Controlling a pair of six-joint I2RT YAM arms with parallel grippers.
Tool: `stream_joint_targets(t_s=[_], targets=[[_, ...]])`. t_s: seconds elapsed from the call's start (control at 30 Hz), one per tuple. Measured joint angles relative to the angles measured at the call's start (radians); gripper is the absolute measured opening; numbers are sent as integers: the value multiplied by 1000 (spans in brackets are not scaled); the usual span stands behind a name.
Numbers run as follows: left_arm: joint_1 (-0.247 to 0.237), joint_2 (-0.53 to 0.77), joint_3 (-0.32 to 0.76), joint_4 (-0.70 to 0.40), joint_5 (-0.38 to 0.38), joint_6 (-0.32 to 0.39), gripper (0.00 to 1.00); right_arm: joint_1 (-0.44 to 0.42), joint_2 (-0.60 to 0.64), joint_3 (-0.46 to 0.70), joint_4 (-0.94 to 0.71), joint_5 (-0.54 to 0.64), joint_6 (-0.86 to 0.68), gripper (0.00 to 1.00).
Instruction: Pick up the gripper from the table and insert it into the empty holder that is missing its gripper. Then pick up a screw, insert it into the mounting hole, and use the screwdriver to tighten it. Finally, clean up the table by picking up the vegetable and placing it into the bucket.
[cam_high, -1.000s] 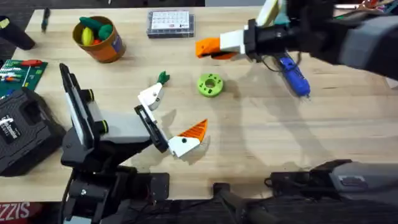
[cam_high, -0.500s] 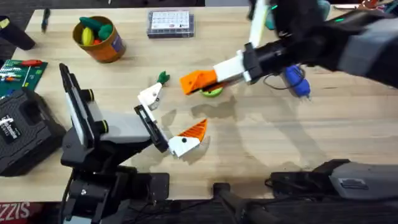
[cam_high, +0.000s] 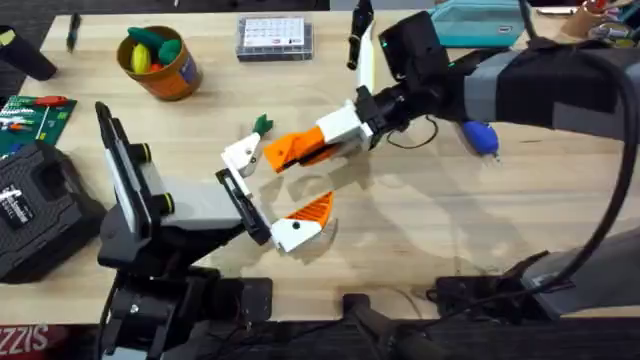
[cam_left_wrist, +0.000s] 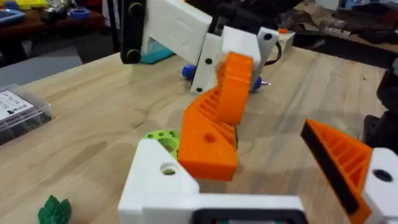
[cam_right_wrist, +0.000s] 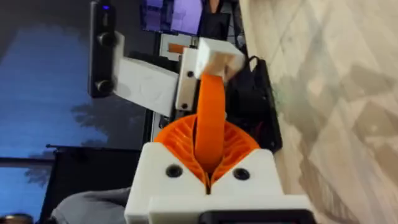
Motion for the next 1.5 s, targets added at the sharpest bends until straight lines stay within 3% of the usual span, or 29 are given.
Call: stream_joint_targets(t_s=[0.2,0.4,0.83,1.13,1.5], targets=[[0,0,0,1,-10,0,987,40,0,-2,162,-20,129,18],[0,0,0,1,-18,0,987,43,8,-2,193,-24,228,19],[0,0,0,3,-32,0,986,44,77,-3,207,-30,288,18],[2,0,0,5,-44,8,986,46,79,-1,414,-43,414,18],[4,0,0,5,-64,11,987,57,85,-1,451,-22,470,20]])
